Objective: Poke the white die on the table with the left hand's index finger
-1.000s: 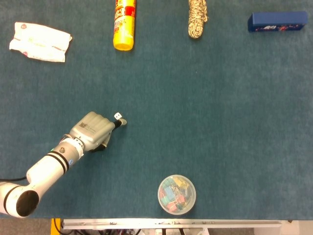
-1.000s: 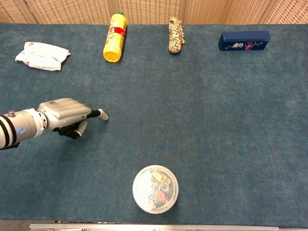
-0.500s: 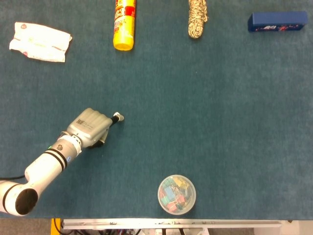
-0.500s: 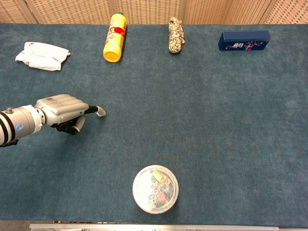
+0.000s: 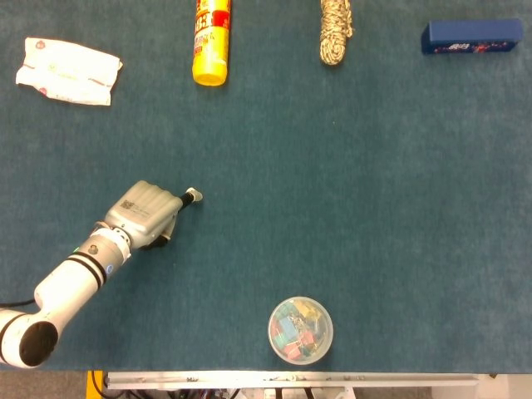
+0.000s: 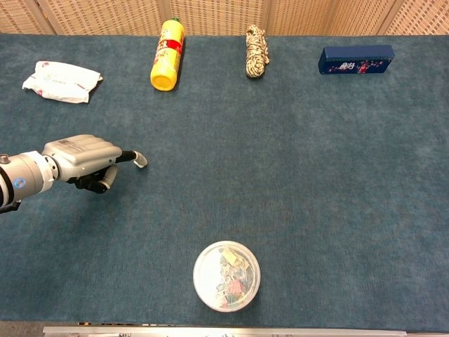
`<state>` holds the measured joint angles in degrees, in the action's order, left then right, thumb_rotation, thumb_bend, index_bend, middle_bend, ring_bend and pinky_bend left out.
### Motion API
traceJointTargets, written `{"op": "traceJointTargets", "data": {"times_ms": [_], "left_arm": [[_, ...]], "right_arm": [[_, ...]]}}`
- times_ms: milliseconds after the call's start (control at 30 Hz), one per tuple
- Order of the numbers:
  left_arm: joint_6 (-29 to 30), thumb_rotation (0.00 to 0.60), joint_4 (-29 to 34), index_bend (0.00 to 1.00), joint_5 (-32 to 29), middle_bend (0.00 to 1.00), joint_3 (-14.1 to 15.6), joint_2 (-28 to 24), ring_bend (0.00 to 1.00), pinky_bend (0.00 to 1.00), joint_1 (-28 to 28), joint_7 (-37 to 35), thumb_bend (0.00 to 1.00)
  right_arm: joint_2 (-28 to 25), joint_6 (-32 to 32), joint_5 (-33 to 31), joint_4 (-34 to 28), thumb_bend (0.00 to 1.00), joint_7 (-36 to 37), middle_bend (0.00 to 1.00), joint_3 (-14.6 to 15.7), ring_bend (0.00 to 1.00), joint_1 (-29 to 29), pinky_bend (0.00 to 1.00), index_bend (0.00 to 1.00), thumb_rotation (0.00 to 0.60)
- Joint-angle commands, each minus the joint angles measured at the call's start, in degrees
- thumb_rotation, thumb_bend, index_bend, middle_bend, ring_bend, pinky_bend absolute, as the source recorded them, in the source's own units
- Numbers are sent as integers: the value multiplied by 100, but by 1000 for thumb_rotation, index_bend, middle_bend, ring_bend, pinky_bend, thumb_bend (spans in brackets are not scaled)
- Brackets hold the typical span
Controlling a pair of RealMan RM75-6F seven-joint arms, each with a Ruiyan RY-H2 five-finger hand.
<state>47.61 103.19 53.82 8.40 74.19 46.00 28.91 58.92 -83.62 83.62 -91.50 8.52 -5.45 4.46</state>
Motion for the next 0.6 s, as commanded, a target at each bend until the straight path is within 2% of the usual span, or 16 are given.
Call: {"op": "traceJointTargets", "data": {"times_ms": [33,600], "left_arm": [[1,600,-11,134,4,1000,0,-5,924,975,-8,0,1000],[89,600,15,140,-45,1000,-39,-85,927,976,-58,43,1000]], "right_arm": [[-1,7,-4,-3,60,-7,415,2,374,1,553,410,600],[-1,11,-4,-10,61,-23,415,3,374,5,553,410,600]]}}
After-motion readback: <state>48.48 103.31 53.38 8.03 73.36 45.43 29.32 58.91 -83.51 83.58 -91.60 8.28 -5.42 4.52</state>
